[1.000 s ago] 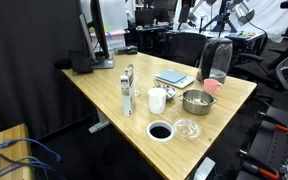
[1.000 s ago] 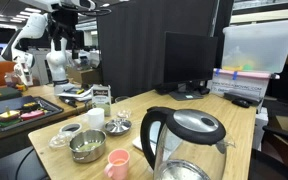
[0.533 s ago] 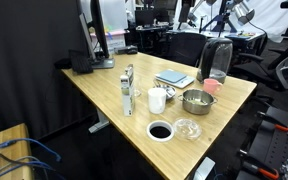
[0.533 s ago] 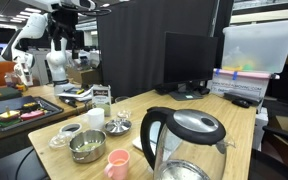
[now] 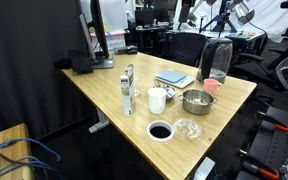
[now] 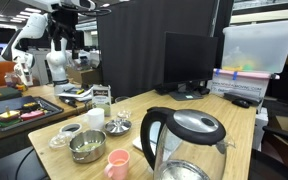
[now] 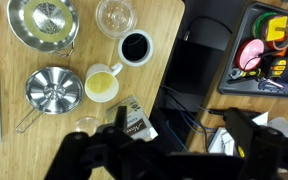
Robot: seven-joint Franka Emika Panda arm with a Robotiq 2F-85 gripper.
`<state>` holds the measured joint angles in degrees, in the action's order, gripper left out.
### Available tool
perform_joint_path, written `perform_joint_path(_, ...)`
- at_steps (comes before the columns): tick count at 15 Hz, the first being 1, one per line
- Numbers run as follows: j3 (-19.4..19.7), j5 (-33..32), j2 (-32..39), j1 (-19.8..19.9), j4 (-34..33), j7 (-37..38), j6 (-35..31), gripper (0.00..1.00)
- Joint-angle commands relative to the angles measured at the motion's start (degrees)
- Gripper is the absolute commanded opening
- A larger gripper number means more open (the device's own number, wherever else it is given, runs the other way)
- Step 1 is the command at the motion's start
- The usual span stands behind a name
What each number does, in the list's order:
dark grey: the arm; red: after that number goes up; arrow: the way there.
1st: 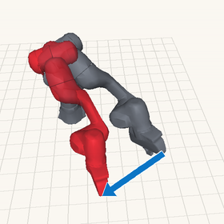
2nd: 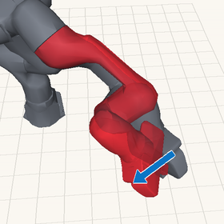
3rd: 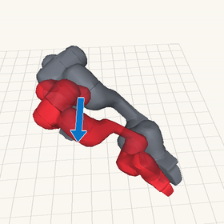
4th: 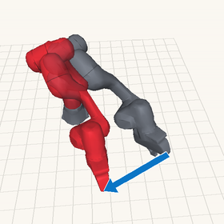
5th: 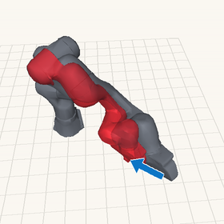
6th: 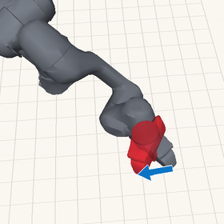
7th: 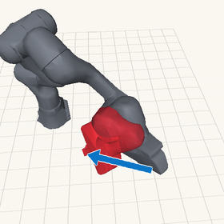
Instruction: Move the glass container to the right
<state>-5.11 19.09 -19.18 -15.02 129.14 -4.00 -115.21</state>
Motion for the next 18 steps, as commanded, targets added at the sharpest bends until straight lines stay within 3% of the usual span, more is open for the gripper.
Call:
perform_joint_path(1,-1.1,-0.1,0.3,1.5,0.1,0.4,0.4,1.00)
perform_joint_path(9,-1.8,-2.2,6.7,3.4,1.8,4.0,-6.8,1.00)
perform_joint_path(14,-2.8,-8.5,10.6,3.8,3.2,7.9,-14.1,1.00)
perform_joint_path(18,-2.5,-7.6,11.0,3.5,2.7,6.9,-13.0,1.00)
